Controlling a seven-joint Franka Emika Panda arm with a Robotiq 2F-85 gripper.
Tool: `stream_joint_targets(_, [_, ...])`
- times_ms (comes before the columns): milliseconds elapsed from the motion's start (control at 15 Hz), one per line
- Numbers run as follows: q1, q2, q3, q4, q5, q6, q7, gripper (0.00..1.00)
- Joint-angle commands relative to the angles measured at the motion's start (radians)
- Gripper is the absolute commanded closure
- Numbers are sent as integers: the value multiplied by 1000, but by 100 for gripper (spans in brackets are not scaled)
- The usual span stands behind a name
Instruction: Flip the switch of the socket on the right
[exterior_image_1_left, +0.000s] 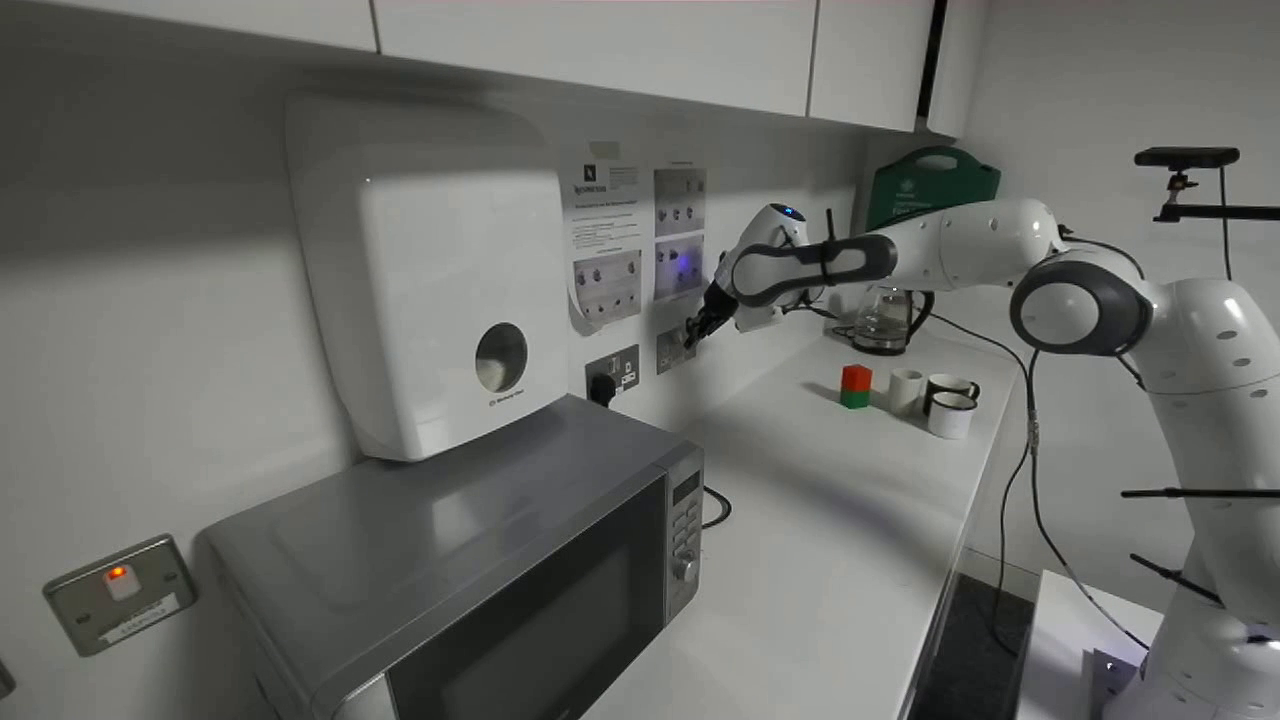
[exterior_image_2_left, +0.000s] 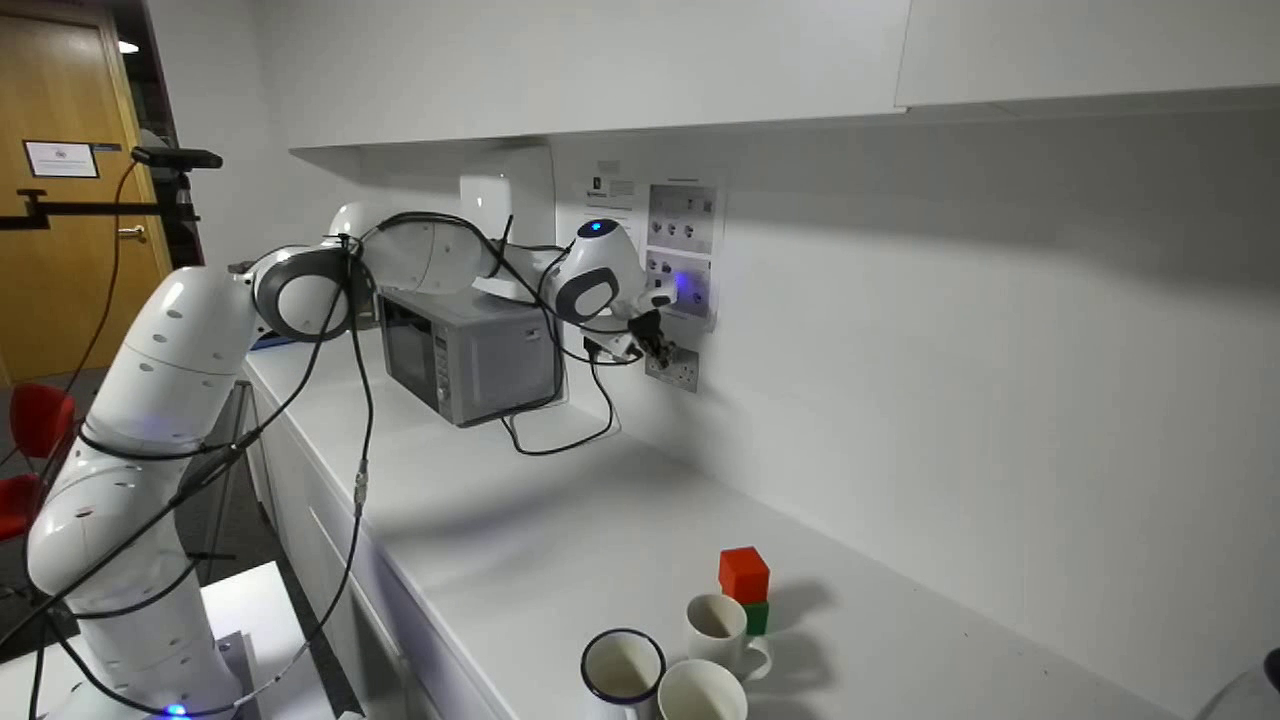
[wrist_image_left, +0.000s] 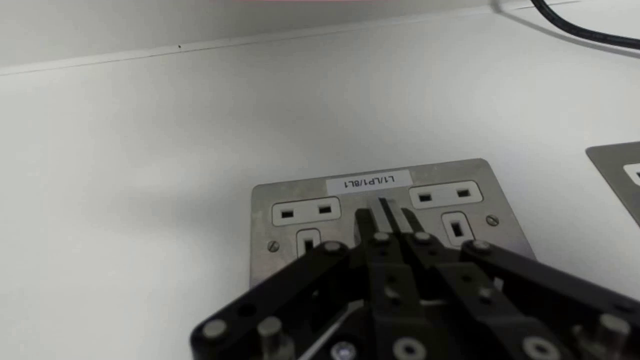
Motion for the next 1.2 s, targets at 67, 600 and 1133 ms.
stream_joint_targets(67, [-30,35,29,64,-3,26,-2,100])
stream_joint_targets(600, [-45,61,42,98,0,23,-6,100])
stream_joint_targets(1133, [-48,81,49,124,4,16,-10,100])
